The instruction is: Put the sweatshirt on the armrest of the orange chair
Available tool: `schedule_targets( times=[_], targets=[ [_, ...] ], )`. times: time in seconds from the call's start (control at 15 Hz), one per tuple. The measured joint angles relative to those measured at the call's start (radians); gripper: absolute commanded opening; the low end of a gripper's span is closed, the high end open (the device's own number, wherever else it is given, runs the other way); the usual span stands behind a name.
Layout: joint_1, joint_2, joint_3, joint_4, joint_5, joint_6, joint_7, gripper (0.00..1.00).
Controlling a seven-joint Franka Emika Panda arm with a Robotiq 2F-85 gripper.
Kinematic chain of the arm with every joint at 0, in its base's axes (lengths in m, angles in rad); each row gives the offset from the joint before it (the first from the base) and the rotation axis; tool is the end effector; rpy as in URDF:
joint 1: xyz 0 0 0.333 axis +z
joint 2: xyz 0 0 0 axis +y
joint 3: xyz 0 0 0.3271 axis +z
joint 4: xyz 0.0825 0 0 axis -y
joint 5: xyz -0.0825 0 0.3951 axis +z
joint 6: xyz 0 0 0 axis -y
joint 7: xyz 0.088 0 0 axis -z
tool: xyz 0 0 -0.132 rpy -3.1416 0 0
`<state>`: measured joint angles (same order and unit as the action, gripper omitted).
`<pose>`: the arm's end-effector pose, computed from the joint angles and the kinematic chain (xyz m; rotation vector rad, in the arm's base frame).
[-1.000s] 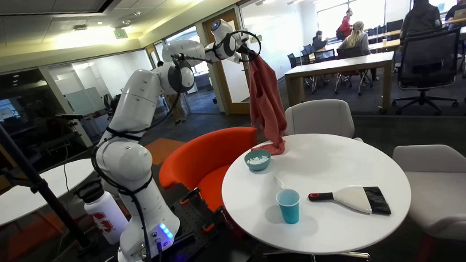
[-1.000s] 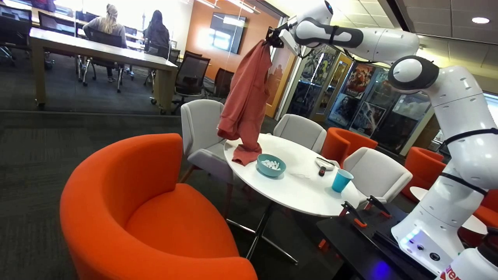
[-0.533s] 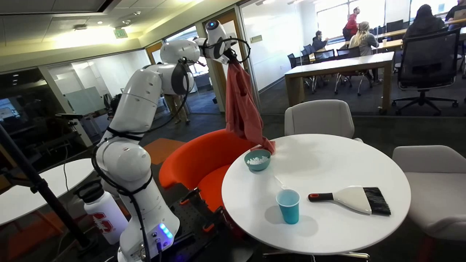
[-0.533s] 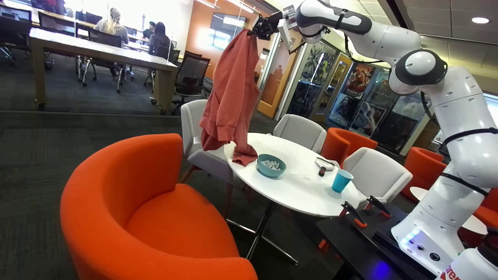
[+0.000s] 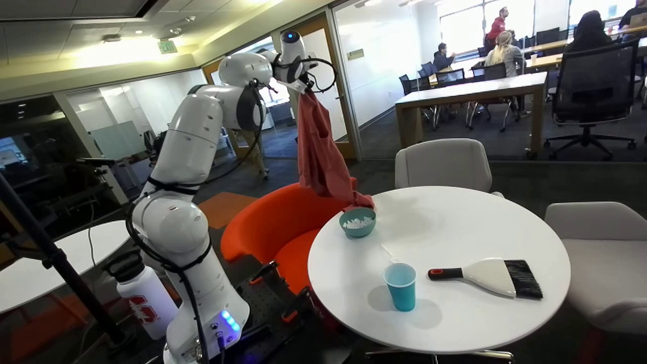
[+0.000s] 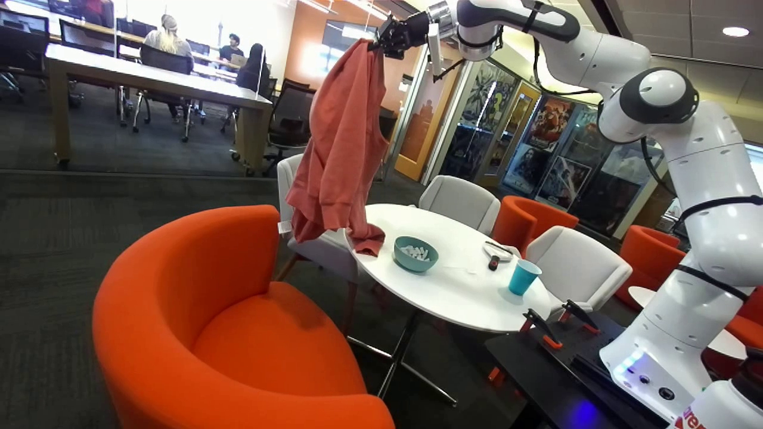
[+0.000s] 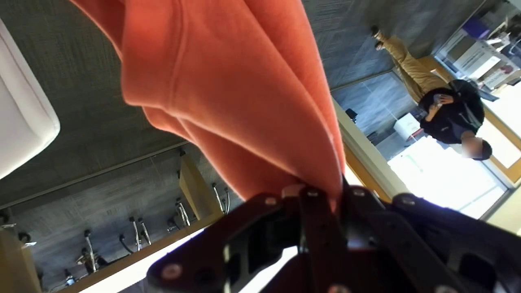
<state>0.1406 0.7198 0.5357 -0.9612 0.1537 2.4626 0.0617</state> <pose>0.7382 0.3626 0.5782 -2.2981 -0.3039 -0.8199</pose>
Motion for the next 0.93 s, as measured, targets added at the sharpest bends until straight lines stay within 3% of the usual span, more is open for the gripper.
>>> schedule_targets(
  times=[0.47, 0.67, 0.93],
  targets=[
    [-0.002, 0.012, 0.010, -0.013, 0.003, -0.001, -0.004, 0.02],
    [-0.024, 0.003, 0.106, -0.095, 0.058, -0.001, -0.080, 0.02],
    [-0.091, -0.062, 0.293, -0.297, 0.179, -0.001, -0.203, 0.02]
  ],
)
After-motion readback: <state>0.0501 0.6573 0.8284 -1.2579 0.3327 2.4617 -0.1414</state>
